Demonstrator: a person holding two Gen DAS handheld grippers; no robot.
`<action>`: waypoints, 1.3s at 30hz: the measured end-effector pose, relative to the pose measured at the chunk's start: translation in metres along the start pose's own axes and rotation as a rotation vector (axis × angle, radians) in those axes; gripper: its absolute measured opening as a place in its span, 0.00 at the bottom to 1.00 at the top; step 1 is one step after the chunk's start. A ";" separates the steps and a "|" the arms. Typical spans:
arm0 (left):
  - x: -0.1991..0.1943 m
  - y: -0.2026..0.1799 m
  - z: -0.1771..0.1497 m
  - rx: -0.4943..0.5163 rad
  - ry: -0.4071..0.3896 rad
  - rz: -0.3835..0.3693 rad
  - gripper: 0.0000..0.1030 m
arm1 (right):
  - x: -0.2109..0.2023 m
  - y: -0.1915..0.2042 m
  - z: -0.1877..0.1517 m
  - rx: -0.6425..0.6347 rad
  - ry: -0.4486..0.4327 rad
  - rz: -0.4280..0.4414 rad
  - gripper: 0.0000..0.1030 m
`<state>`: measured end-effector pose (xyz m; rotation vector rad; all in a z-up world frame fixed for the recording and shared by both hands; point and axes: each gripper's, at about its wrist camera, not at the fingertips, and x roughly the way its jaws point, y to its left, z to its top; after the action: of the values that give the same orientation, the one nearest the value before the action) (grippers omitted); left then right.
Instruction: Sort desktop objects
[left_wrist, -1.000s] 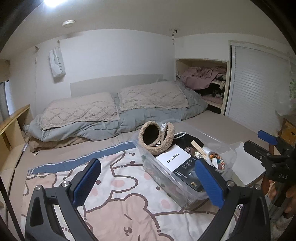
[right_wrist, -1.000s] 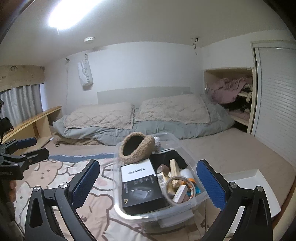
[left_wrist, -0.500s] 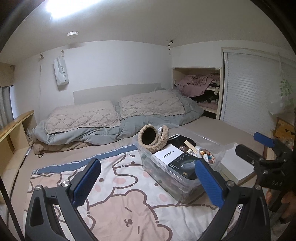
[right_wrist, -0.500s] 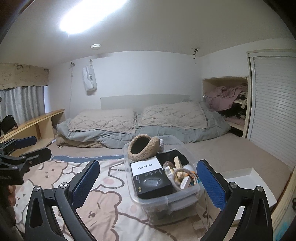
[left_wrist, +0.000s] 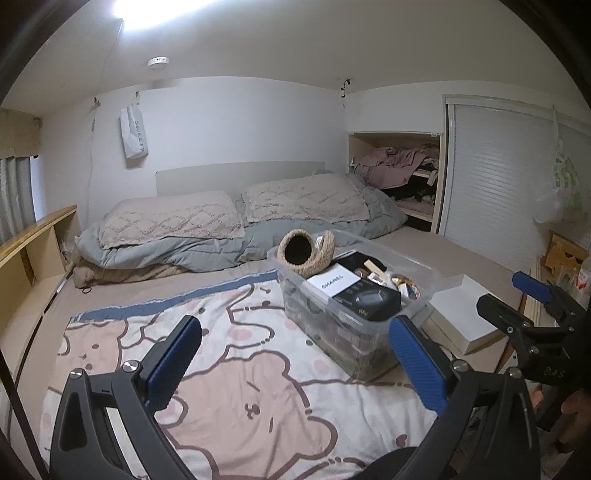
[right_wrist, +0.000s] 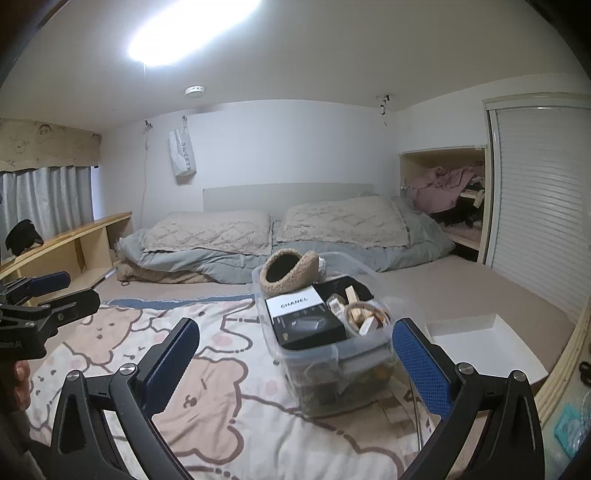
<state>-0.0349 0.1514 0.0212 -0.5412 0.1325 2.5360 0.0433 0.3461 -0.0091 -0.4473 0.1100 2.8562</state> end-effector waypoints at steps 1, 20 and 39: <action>-0.001 0.000 -0.003 -0.001 0.002 0.002 0.99 | -0.002 0.001 -0.004 0.000 0.001 0.001 1.00; -0.002 0.001 -0.047 -0.015 0.031 0.047 0.99 | -0.015 0.007 -0.044 -0.004 0.008 0.015 1.00; 0.005 -0.004 -0.065 -0.021 0.061 0.056 0.99 | -0.018 0.008 -0.053 -0.005 0.012 0.009 1.00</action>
<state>-0.0138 0.1444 -0.0407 -0.6320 0.1447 2.5790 0.0729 0.3288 -0.0536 -0.4662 0.1078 2.8635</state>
